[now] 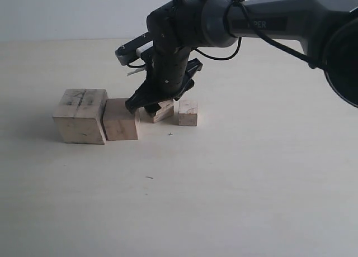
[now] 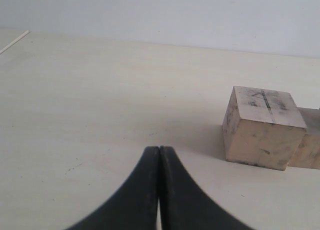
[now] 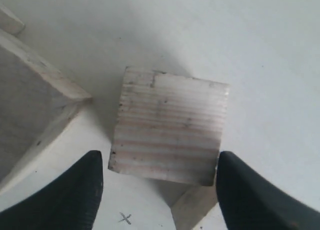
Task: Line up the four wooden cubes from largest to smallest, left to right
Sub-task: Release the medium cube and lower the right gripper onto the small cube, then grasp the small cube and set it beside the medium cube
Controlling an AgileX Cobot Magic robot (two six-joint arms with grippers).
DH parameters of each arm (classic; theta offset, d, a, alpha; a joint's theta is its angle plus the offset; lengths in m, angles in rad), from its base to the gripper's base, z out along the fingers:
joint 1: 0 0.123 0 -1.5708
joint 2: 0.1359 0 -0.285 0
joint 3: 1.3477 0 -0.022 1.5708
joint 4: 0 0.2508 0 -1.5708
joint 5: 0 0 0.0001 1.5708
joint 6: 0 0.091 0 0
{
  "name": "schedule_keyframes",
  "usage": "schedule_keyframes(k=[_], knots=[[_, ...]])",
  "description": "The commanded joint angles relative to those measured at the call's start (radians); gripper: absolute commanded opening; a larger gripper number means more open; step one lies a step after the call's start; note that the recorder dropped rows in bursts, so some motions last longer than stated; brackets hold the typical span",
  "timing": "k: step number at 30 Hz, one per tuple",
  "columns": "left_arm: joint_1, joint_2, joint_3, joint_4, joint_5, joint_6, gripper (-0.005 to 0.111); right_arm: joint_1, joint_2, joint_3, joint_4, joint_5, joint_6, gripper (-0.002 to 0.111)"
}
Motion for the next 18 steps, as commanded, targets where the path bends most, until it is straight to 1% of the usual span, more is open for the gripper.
schedule_keyframes(k=[1, 7, 9, 11, 14, 16, 18], knots=[[-0.005, -0.007, 0.000, -0.001, -0.007, -0.008, 0.000, -0.004, 0.001, 0.001, -0.008, -0.013, -0.016, 0.059], [-0.005, -0.007, 0.000, -0.001, -0.007, -0.008, 0.000, -0.004, 0.001, 0.001, -0.008, -0.049, -0.016, 0.059], [-0.005, -0.007, 0.000, -0.001, -0.007, -0.008, 0.000, -0.004, 0.001, 0.001, -0.008, -0.047, -0.016, 0.055], [-0.005, -0.007, 0.000, -0.001, -0.007, -0.008, 0.000, -0.004, 0.001, 0.001, -0.008, -0.040, -0.016, 0.044], [-0.005, -0.007, 0.000, -0.001, -0.007, -0.008, 0.000, -0.004, 0.001, 0.001, -0.008, -0.027, -0.040, 0.017], [-0.005, -0.007, 0.000, -0.001, -0.007, -0.008, 0.000, -0.004, 0.001, 0.001, -0.008, -0.019, -0.061, 0.002], [-0.005, -0.007, 0.000, -0.001, -0.007, -0.008, 0.000, -0.004, 0.001, 0.001, -0.008, -0.001, -0.084, 0.000]])
